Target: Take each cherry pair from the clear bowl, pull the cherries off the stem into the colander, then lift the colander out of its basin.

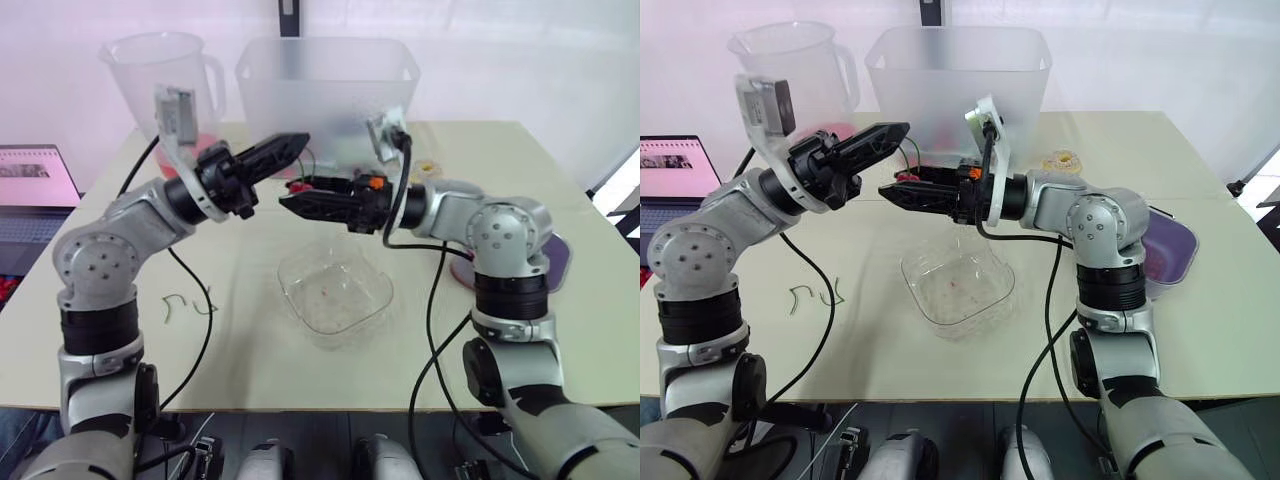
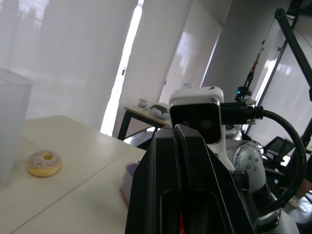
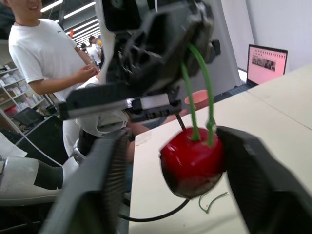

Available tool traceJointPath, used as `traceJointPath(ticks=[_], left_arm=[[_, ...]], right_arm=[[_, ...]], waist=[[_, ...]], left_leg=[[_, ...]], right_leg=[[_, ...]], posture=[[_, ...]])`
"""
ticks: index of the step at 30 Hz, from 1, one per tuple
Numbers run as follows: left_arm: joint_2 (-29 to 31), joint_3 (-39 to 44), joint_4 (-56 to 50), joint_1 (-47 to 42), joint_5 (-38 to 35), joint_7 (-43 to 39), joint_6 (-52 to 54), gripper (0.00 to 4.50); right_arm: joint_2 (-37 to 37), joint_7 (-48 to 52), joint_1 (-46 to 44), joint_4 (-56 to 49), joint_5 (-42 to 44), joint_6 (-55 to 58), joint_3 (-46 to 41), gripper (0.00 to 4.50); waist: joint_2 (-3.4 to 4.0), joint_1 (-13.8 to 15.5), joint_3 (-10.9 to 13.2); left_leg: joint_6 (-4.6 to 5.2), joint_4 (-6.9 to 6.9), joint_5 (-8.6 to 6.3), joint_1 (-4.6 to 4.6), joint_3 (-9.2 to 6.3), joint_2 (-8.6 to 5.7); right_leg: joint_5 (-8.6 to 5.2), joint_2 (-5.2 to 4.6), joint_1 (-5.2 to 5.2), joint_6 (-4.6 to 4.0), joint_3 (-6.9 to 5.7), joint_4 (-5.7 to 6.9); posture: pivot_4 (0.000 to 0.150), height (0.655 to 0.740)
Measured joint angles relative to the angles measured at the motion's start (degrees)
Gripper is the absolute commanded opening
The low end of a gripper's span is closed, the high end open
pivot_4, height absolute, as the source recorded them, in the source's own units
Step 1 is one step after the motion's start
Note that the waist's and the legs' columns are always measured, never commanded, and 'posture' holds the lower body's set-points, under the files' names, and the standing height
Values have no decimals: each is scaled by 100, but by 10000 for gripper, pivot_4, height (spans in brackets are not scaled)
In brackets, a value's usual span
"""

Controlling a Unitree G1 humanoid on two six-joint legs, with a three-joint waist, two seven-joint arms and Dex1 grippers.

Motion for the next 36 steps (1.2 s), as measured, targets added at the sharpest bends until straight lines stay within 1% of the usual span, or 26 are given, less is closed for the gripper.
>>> traceJointPath(ticks=[4, 8, 9, 17, 24, 29, 32, 34, 36], left_arm=[[0, 0, -27, 16, -48, 45, 8, 0], [0, 1, -31, 16, -87, 56, 8, 0], [0, 1, -33, 16, -88, 56, 7, 0], [3, -2, -38, 21, -85, 51, 4, 0], [0, -51, -26, 47, -78, 40, -21, 0], [-2, -53, -25, 46, -79, 40, -25, 0], [8, -37, -23, 50, -80, 38, -26, 0], [26, -21, -32, 83, -81, 42, -32, 0], [95, 64, -46, 239, -81, 48, -41, 0]], right_arm=[[-13, -42, 6, 0, 2, -21, 1, 18806], [-5, -81, 5, 22, 3, -72, 1, 8102], [-5, -97, 5, 23, 4, -84, 1, 6911], [-61, -102, 56, -28, 54, -94, 55, 6769], [-486, 28, 647, -136, -117, -96, 585, 6769], [-780, 68, 771, -126, -184, -112, 619, 6769], [-1401, 169, 779, -109, -271, -144, 485, 6769], [-2242, 393, 768, 185, -564, -436, 413, 6769], [-3205, 615, 745, 778, -1025, -807, 297, 6769]], waist=[[0, -5, 0], [0, -6, 0], [0, -6, 0], [0, -3, 0], [0, -3, 0], [0, 1, 0], [0, 46, 0], [-1, 69, 1], [-2, 68, 1]], left_leg=[[0, -1, 0, 0, 0, 1], [0, -1, 0, 0, 0, 1], [0, -1, 0, 0, 0, 1], [1, -3, 0, 0, 0, 1], [1, -4, -1, 0, 1, 1], [1, -4, -1, 0, 1, 1], [3, -3, -1, -1, 1, -1], [7, -1, -3, -4, 4, -8], [12, -2, -6, -4, 11, -11]], right_leg=[[0, 0, -2, 0, 0, 0], [0, 0, -2, 0, 0, 0], [0, 0, -2, 0, 1, 0], [0, 0, -2, 0, 1, -1], [0, 0, -2, 0, 1, -3], [0, 0, -3, 0, 2, -5], [0, -1, -1, 0, 1, -8], [0, -4, 4, 0, 1, -12], [-1, -7, 4, 1, 2, -15]], posture=[[1500, 6886], [1500, 6886], [1500, 6886], [1500, 6886], [1500, 6886], [1500, 6886], [1500, 6886], [1500, 6886], [1500, 6886]])
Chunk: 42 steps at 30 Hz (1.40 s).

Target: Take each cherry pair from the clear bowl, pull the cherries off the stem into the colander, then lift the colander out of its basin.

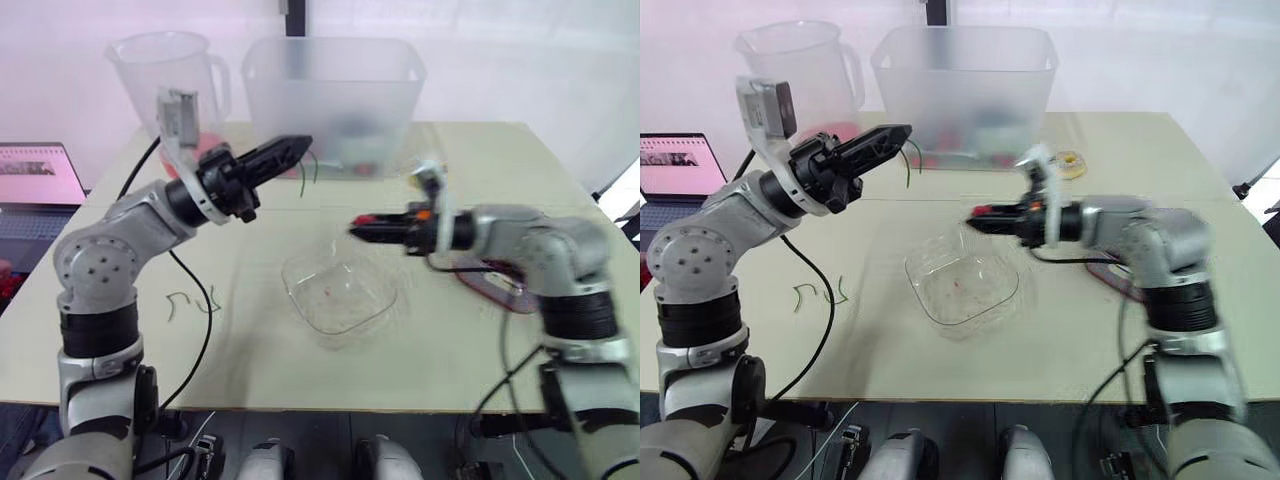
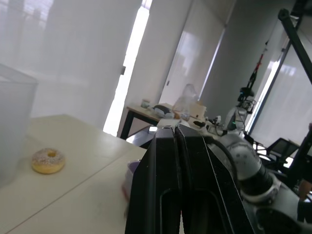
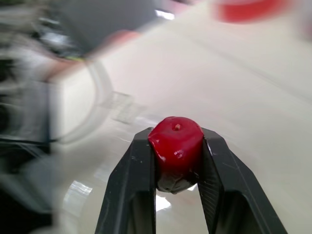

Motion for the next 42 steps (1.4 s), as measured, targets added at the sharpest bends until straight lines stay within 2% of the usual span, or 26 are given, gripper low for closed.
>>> traceJointPath(ticks=[2, 7, 10, 15, 19, 20, 21, 26, 30, 35, 38, 42], left_arm=[[31, 66, -1, 161, 0, 16, -6, 0], [-35, 37, -164, 459, 30, 16, -90, 0], [-87, -34, -203, 614, 119, 20, -119, 0], [-106, -102, -293, 615, 154, 21, -156, 0], [-107, -191, -294, 620, 252, 12, -216, 0], [-107, -220, -294, 620, 262, 8, -216, 0], [-106, -226, -293, 620, 266, 3, -218, 0], [-75, -226, -266, 619, 309, -40, -223, 0], [-23, -222, -248, 619, 344, -90, -223, 0], [181, -184, -225, 641, 383, -56, -200, 0], [504, 2, -239, 863, 372, 16, -98, 0], [1136, 455, -288, 1561, 245, 164, 272, 0]], right_arm=[[-652, 245, -16, 501, -392, -351, -139, 6769], [-1450, 578, 120, 1931, -1616, -1799, 147, 6769], [-1472, 685, 304, 2649, -2106, -2403, 303, 6769], [-1469, 633, 586, 3158, -2924, -3236, 644, 6769], [-1316, 622, 632, 3415, -3241, -3553, 756, 6769], [-1315, 645, 626, 3423, -3305, -3579, 772, 16789], [-1316, 662, 614, 3434, -3345, -3581, 779, 20171], [-1332, 862, 608, 3410, -3505, -3490, 777, 44844], [-1448, 1043, 466, 3175, -3593, -3294, 777, 44844], [-1478, 1610, -363, 2182, -3304, -2553, 706, 44844], [-1258, 1958, -901, 1565, -2728, -1990, 434, 44844], [-501, 2348, -1347, 483, -1382, -833, 98, 44844]], waist=[[-2, -27, 1], [-2, -82, 1], [1, -77, 2], [1, -40, 2], [2, -29, 2], [2, -26, 2], [2, -25, 2], [2, -27, 2], [8, -30, 5], [12, -69, 6], [12, -81, 6], [12, -105, 7]], left_leg=[[1, -6, -1, 3, 2, 8], [-1, -24, 0, 23, 17, 17], [-3, -21, 2, 23, 19, 17], [-5, -18, 3, 22, 17, 16], [-7, -11, 3, 20, 15, 16], [-7, -11, 3, 20, 15, 16], [-7, -11, 3, 20, 14, 16], [-8, -11, 4, 20, 14, 16], [-8, -11, 4, 20, 14, 16], [-10, -18, 4, 22, 12, 21], [-10, -23, 4, 23, 9, 22], [-10, -24, 4, 22, 2, 23]], right_leg=[[0, 3, -1, 0, 1, -3], [0, 5, -1, 1, 12, -2], [0, 5, -2, 0, 15, -1], [0, 3, -1, 1, 15, -2], [0, 3, 0, 1, 14, 1], [0, 4, 0, 1, 14, 0], [0, 4, 0, 1, 13, 0], [0, 4, 1, 1, 13, 0], [0, 4, 1, 1, 13, -1], [0, 8, -1, 1, 13, -2], [0, 9, -1, 1, 12, -6], [0, 5, -1, 0, 10, -5]], posture=[[1500, 6886], [1500, 6886], [1500, 6886], [1500, 6886], [1500, 6886], [1500, 6886], [1500, 6886], [1500, 6886], [1500, 6886], [1500, 6886], [1500, 6886], [1500, 6886]])
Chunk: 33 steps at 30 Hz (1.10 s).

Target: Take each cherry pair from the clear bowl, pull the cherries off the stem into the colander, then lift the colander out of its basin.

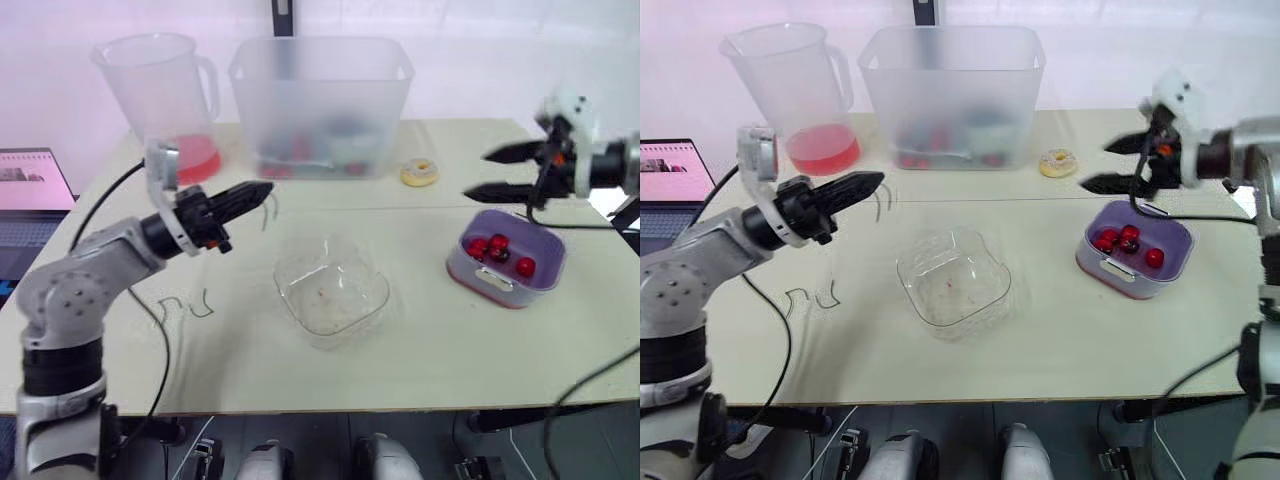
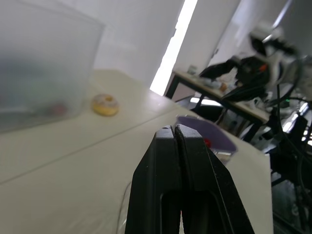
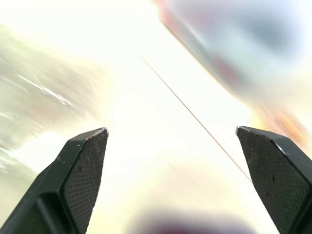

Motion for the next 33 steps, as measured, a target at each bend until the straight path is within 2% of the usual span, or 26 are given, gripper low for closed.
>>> traceJointPath(ticks=[3, 5, 7, 10, 17, 23, 26, 27, 33], left_arm=[[430, 513, -55, 916, -167, 102, 391, 0], [509, 799, -92, 1435, -316, 165, 571, 0], [370, 1197, -85, 2015, -502, 288, 639, 0], [55, 1279, 21, 2556, -455, 465, 634, 0], [-319, 1019, 430, 2615, 149, 598, 293, 0], [-330, 936, 1076, 2497, 679, 445, -18, 0], [-329, 936, 1274, 2354, 840, 323, -160, 9488], [-327, 936, 1277, 2334, 877, 277, -205, 13882], [-35, 1299, 1412, 2280, 880, 29, -298, 44752]], right_arm=[[447, 108, -109, -617, 853, 647, -67, 44844], [635, 116, -126, -805, 1133, 806, -61, 44844], [878, 86, -143, -925, 1306, 826, -22, 44844], [1066, 23, -145, -893, 1324, 687, 74, 44844], [1145, -95, -143, -793, 1319, 453, 211, 44844], [1069, -234, -34, -933, 1325, 444, 211, 44844], [1062, -305, 1, -985, 1337, 481, 210, 45000], [1062, -319, 10, -1017, 1340, 491, 210, 45000], [1000, -368, 14, -1145, 1451, 623, 209, 45000]], waist=[[0, 22, 0], [-2, 87, 1], [-3, 84, -1], [-5, 97, -1], [-6, 62, -1], [-7, 60, -2], [-7, 74, -2], [-7, 73, -2], [-7, 45, -2]], left_leg=[[1, 2, -1, -6, -6, -4], [2, 11, -1, -12, -10, -10], [2, 14, -2, -12, -12, -15], [2, 16, -2, -14, -15, -17], [2, 7, -2, -13, -5, -8], [2, 5, -2, -13, -1, -8], [2, 6, -2, -14, -2, -8], [2, 6, -2, -15, -2, -9], [2, 2, -2, -15, -2, -6]], right_leg=[[0, -4, -1, 0, -3, -2], [0, -10, 0, -1, -2, 0], [0, -19, 2, -1, -1, 0], [0, -21, 1, -1, -2, 5], [0, -3, -11, -1, -4, 8], [0, -4, -15, -1, -2, 9], [0, -5, -15, -1, -3, 10], [0, -7, -15, -1, -2, 9], [0, -11, -21, -1, -1, 8]], posture=[[1500, 6886], [1500, 6886], [1500, 6886], [1500, 6886], [1500, 6886], [1500, 6886], [1500, 6886], [1500, 6886], [1500, 6886]])
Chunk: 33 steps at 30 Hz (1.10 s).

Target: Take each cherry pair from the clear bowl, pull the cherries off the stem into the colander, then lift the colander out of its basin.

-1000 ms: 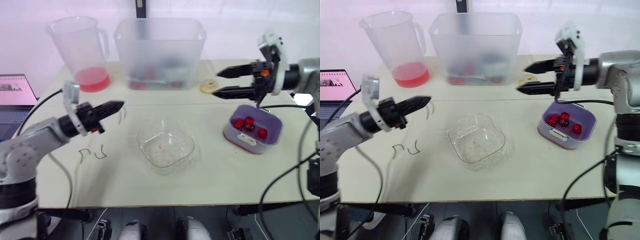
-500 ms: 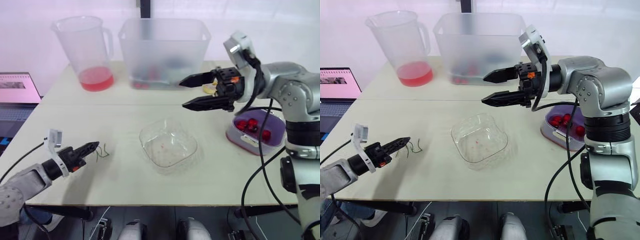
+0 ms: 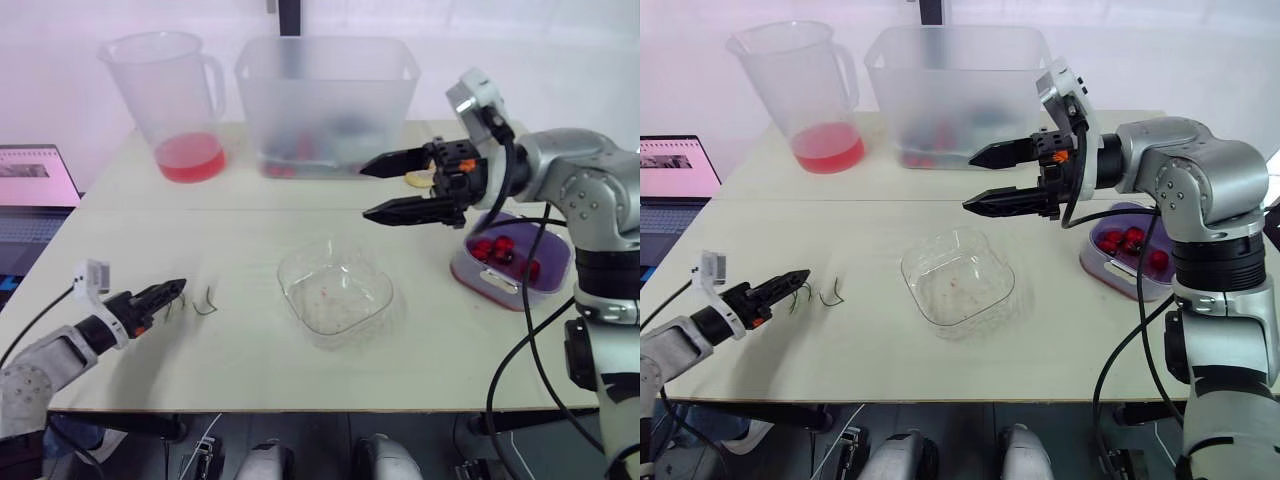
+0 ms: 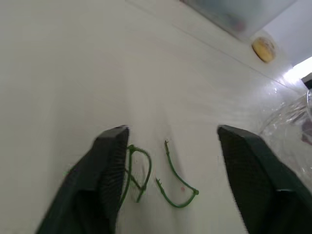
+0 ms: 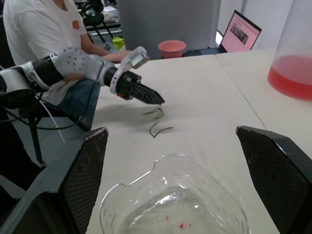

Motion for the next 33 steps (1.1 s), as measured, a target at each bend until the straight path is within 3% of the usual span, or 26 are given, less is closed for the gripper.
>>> traceJointPath(ticks=[7, 13, 16, 20, 26, 30, 33], left_arm=[[542, 701, 22, 29, -145, -124, 145, 44752], [1410, 599, -387, -254, -162, -782, 309, 44752], [1830, -48, -620, -1002, 17, -1376, 102, 44752], [2136, -1516, -784, -2132, 391, -2439, -107, 44752], [1693, -2954, -981, -3727, 865, -3622, -517, 44752], [1122, -3716, -681, -4277, 1542, -4031, -1073, 44752], [627, -4007, -441, -4525, 1695, -4275, -1159, 44752]], right_arm=[[-145, 33, 0, 2, -3, 7, 4, 45000], [-543, -97, 201, -70, -27, 73, -10, 45000], [-855, -276, 508, -324, -2, 261, -144, 45000], [-1226, -663, 1073, -898, 66, 617, -391, 45000], [-2294, -1118, 2323, -1895, 224, 1347, -1310, 45000], [-2524, -1567, 3290, -2524, 278, 2099, -2528, 45000], [-2669, -1784, 4603, -3043, 26, 2826, -3771, 45000]], waist=[[0, -15, 0], [-2, 48, 1], [-3, 56, 0], [-1, 16, 1], [0, 37, 2], [-1, 33, 0], [-6, 77, 1]], left_leg=[[0, -1, 0, -1, 0, 0], [-1, 1, 0, -10, -4, -5], [-1, 1, 0, -9, -2, -10], [0, -5, 0, -8, 12, -6], [1, -8, 1, -12, 22, -3], [4, -1, 0, -2, 23, -1], [9, -1, -3, -11, 19, 0]], right_leg=[[0, -4, -2, 0, 1, 0], [0, -10, -3, 0, 1, -4], [0, -10, -1, 0, -1, -2], [0, 5, -9, 0, 3, -1], [0, 11, -16, 0, 3, 0], [0, 13, -6, 0, 9, 6], [0, 16, -4, 1, 4, -1]], posture=[[1500, 6886], [1500, 6886], [1500, 6886], [1500, 6886], [1500, 6886], [1500, 6886], [1500, 6886]])
